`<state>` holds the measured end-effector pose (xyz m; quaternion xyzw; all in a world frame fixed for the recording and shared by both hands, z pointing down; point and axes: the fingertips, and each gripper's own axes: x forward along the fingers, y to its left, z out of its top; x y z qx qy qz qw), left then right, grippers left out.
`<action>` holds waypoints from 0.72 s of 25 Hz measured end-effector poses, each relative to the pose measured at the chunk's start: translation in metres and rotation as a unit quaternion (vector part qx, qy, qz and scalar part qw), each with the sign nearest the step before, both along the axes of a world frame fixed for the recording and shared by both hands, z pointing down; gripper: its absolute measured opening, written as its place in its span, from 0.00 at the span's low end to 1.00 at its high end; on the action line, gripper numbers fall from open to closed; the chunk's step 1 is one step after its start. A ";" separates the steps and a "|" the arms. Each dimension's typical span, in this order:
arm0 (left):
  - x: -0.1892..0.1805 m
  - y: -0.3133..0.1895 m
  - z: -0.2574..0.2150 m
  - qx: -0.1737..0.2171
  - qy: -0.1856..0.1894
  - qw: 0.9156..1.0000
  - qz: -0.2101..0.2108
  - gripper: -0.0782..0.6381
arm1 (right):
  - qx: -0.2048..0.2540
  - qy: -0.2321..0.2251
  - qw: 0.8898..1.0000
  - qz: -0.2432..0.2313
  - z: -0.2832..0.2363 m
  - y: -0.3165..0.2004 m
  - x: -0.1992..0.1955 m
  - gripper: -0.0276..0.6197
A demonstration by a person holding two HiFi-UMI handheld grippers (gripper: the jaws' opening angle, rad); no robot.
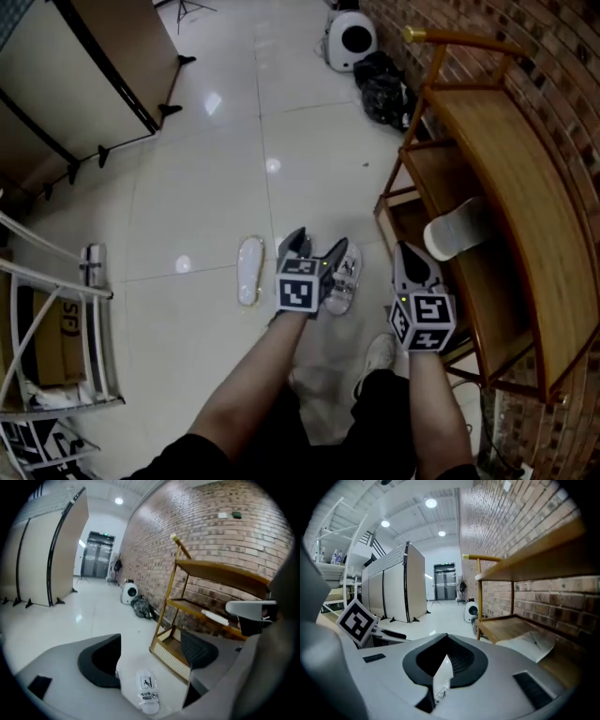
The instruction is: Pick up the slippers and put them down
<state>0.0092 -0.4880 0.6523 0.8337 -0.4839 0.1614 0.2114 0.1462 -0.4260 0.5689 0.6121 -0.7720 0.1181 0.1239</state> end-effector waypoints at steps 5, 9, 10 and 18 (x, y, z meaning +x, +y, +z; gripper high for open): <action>-0.029 0.032 -0.110 0.075 0.020 0.997 0.008 0.67 | 0.046 0.015 0.999 -0.003 -0.075 0.038 -0.009 0.05; -0.045 0.051 -0.175 0.123 0.027 0.992 0.001 0.63 | 0.077 0.021 0.997 0.008 -0.121 0.057 -0.008 0.05; -0.049 0.056 -0.190 0.137 0.027 0.990 0.000 0.62 | 0.086 0.023 0.996 0.009 -0.132 0.063 -0.007 0.05; -0.074 0.134 -0.307 0.278 0.037 0.959 -0.035 0.11 | 0.162 0.023 0.986 0.029 -0.217 0.132 0.004 0.05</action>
